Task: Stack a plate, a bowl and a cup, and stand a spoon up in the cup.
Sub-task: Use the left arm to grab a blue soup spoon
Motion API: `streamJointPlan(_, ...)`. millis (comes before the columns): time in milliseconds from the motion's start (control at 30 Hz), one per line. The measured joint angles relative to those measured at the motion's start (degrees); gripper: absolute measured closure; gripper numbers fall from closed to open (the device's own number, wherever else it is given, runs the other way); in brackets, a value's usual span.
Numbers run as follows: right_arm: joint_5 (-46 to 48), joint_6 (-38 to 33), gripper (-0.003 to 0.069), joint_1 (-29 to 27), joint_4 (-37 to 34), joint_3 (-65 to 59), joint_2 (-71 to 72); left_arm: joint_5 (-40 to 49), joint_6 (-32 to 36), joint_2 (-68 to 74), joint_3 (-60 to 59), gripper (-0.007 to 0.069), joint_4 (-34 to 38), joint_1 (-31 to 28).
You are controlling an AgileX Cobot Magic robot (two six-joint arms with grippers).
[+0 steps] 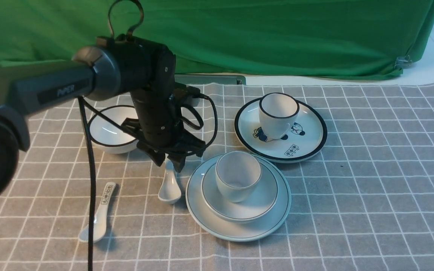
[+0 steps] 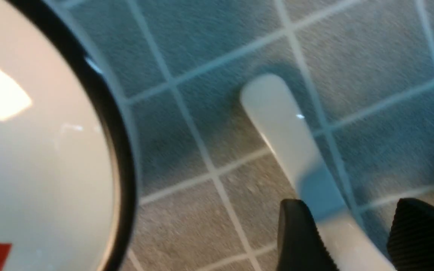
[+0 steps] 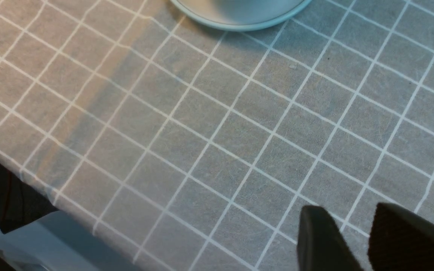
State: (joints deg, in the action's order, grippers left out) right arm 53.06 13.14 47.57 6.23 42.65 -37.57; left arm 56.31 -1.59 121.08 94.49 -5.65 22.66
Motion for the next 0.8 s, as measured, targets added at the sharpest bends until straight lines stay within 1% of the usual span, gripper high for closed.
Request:
streamJointPlan(267,0.1,0.1,0.0419,0.0,0.0,0.0,0.0,-2.5,-1.7,2.3,0.0,0.0299,-0.7,0.0)
streamJointPlan(367,0.1,0.1,0.0419,0.0,0.0,0.0,0.0,-2.6,-2.0,2.9,0.0,0.0299,-0.7,0.0)
streamJointPlan(467,0.5,0.1,0.0419,0.0,0.0,0.0,0.0,-2.5,-4.7,3.3,0.0,0.0298,-0.8,0.0)
streamJointPlan(600,1.6,0.1,0.0419,0.0,0.0,0.0,0.0,-2.4,-4.9,3.3,0.1,0.0302,-0.7,0.0)
streamJointPlan(667,2.1,0.1,0.0419,0.0,0.0,0.0,0.0,-2.1,-4.6,3.3,0.1,0.0323,-0.5,0.0)
streamJointPlan(700,2.4,0.1,0.0419,0.0,0.0,0.0,0.0,-2.0,-4.2,3.3,0.1,0.0349,-0.4,-0.1)
streamJointPlan(800,3.8,0.1,0.0419,0.0,0.0,0.0,0.0,-1.0,-1.8,3.3,0.2,0.0499,2.4,-1.0)
